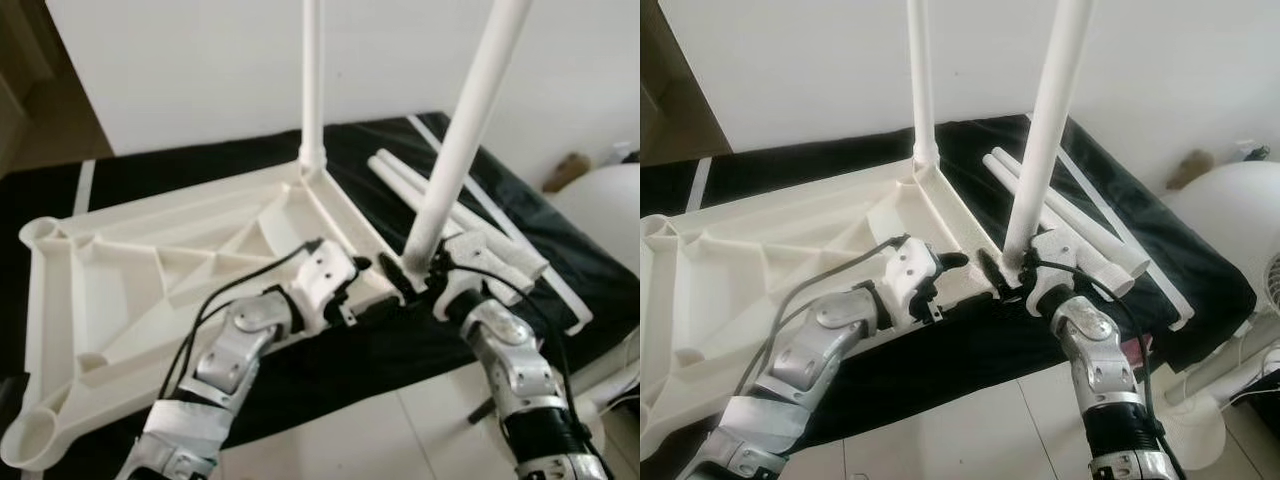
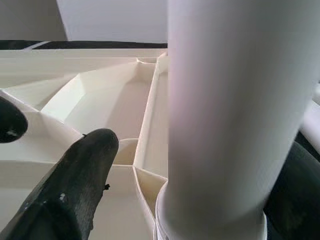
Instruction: Building children table
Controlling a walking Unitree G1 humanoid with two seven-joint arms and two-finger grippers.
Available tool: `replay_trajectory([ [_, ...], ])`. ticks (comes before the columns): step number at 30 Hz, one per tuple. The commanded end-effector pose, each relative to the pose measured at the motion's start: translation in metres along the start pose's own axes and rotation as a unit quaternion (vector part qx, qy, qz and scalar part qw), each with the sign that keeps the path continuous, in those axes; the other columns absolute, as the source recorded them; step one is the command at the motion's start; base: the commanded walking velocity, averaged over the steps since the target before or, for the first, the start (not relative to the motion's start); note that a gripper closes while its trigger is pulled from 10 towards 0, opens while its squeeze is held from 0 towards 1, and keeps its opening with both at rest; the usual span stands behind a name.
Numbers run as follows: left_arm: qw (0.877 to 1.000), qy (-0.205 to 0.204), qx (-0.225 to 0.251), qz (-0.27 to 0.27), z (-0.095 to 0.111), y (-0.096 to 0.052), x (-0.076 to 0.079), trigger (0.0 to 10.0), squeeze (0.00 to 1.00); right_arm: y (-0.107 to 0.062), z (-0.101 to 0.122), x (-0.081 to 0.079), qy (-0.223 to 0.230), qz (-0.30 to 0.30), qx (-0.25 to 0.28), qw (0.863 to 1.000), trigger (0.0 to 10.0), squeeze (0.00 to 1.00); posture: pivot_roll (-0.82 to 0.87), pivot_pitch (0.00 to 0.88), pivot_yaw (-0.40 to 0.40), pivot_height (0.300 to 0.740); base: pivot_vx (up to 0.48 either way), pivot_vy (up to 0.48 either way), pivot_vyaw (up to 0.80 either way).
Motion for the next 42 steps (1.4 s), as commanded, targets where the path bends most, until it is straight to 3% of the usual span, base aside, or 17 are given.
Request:
replay_trajectory([
  [1,1.000,0.004,-0.002,-0.022,-0.002,-0.005,0.003,10.0,0.00,0.004,-0.008,-0.014,0.008,0.036,-0.010,0.999,10.0,0.00,-0.06,0.013,0.015,0.740,0.000,0.000,0.00],
  [9,0.999,0.014,-0.014,-0.038,-0.006,-0.014,0.005,10.0,0.00,0.009,-0.010,-0.039,0.024,0.066,-0.002,0.998,10.0,0.00,-0.05,0.000,0.004,0.740,0.000,0.000,0.00],
  [16,0.998,0.029,0.005,-0.057,-0.001,-0.021,0.007,10.0,0.00,0.008,-0.013,-0.053,0.036,0.087,0.000,0.996,10.0,0.00,-0.05,0.000,-0.001,0.740,0.000,0.000,0.00],
  [25,0.996,0.031,0.010,-0.085,-0.001,-0.030,0.012,10.0,0.00,-0.003,-0.011,-0.029,0.007,0.082,-0.012,0.997,10.0,0.00,-0.07,0.000,-0.002,0.740,0.000,0.000,0.00],
  [31,0.996,0.030,0.016,-0.085,0.001,-0.030,0.012,10.0,0.00,0.000,-0.006,-0.020,-0.022,0.095,-0.017,0.995,10.0,0.00,-0.06,0.000,-0.003,0.740,0.000,0.000,0.00],
  [35,0.996,0.023,0.026,-0.085,0.005,-0.029,0.012,10.0,0.00,0.002,-0.004,-0.018,-0.033,0.101,-0.016,0.994,10.0,0.00,-0.06,0.000,-0.002,0.740,0.000,0.000,0.00],
  [38,0.996,-0.012,0.022,-0.080,0.004,-0.026,0.013,10.0,0.00,0.010,-0.003,-0.016,-0.055,0.111,-0.020,0.992,10.0,0.00,-0.05,0.000,-0.002,0.740,0.000,0.000,0.00],
  [42,0.997,-0.017,0.018,-0.078,0.003,-0.025,0.012,10.0,0.00,0.012,-0.003,-0.017,-0.060,0.116,-0.022,0.991,10.0,0.00,-0.05,0.000,-0.002,0.740,0.000,0.000,0.00],
])
Point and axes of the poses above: a point about 5 cm out from each wrist's last joint towards the gripper, its own y axis pointing out of the wrist towards the gripper, its own z axis along the axis of the wrist's last joint, x = y × z, the point moved 5 cm from there along y, pointing out of the wrist towards the gripper, and after that the axes turned 3 degrees about y, right-handed, at the moved point
